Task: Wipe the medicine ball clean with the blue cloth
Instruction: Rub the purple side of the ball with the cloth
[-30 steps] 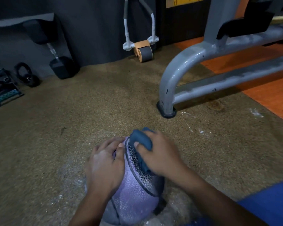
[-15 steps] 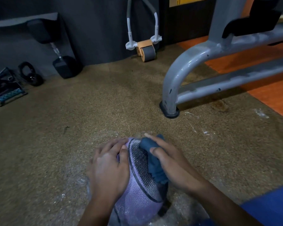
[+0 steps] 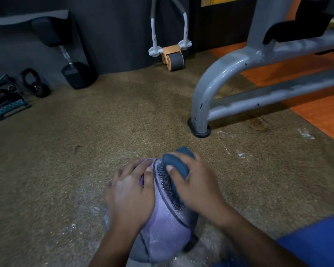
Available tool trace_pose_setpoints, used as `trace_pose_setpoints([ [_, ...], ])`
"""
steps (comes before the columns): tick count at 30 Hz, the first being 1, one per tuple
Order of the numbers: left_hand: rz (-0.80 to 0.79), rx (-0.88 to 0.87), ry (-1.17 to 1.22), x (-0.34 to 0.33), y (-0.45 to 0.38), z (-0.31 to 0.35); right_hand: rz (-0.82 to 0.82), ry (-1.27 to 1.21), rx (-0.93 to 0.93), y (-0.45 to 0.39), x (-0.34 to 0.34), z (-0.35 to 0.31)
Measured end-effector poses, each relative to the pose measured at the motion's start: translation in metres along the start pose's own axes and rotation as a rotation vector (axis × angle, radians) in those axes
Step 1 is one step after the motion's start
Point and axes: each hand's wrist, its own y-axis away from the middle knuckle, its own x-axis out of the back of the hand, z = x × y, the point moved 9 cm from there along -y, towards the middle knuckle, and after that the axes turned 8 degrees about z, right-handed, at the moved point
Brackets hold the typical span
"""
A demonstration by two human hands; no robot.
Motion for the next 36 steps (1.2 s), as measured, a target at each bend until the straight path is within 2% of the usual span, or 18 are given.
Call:
trace_pose_setpoints([
  [2,0.01,0.03,-0.021,0.0,-0.001,-0.001,-0.035,-0.143,-0.199,-0.018,-0.003,0.032],
  [4,0.029,0.063,-0.01,0.001,0.0,-0.002,-0.039,-0.184,-0.246,-0.008,0.001,0.044],
  [8,0.037,0.059,0.051,0.001,-0.002,-0.006,-0.021,-0.074,-0.024,0.044,0.015,-0.002],
  [11,0.031,0.036,0.094,0.003,-0.001,-0.008,-0.044,0.055,0.119,0.04,0.008,-0.034],
  [13,0.044,0.039,0.103,0.005,0.0,-0.011,-0.017,0.065,0.101,0.019,0.002,-0.025],
  [16,0.059,0.059,0.095,0.009,0.0,-0.011,-0.02,-0.016,-0.108,-0.014,-0.006,0.014],
  [18,0.048,0.059,0.077,0.007,-0.001,-0.011,-0.017,-0.054,-0.149,-0.012,-0.005,0.019],
  [23,0.016,0.01,0.034,0.004,-0.002,-0.007,-0.067,0.15,0.151,0.042,0.006,-0.044],
  [25,0.015,-0.021,0.052,0.004,0.0,-0.007,-0.076,0.164,0.197,0.033,0.002,-0.053],
  [27,0.023,-0.03,0.064,0.004,0.002,-0.009,-0.07,0.159,0.163,0.007,-0.008,-0.041],
  [30,0.059,-0.013,0.055,0.006,0.006,-0.009,-0.089,0.114,-0.049,-0.029,-0.015,-0.003],
  [32,0.073,0.032,0.044,0.008,0.007,-0.008,-0.062,0.093,-0.102,-0.025,-0.009,0.007],
  [36,0.04,0.056,0.026,0.003,0.005,-0.01,-0.097,0.226,0.089,0.038,0.01,-0.039],
])
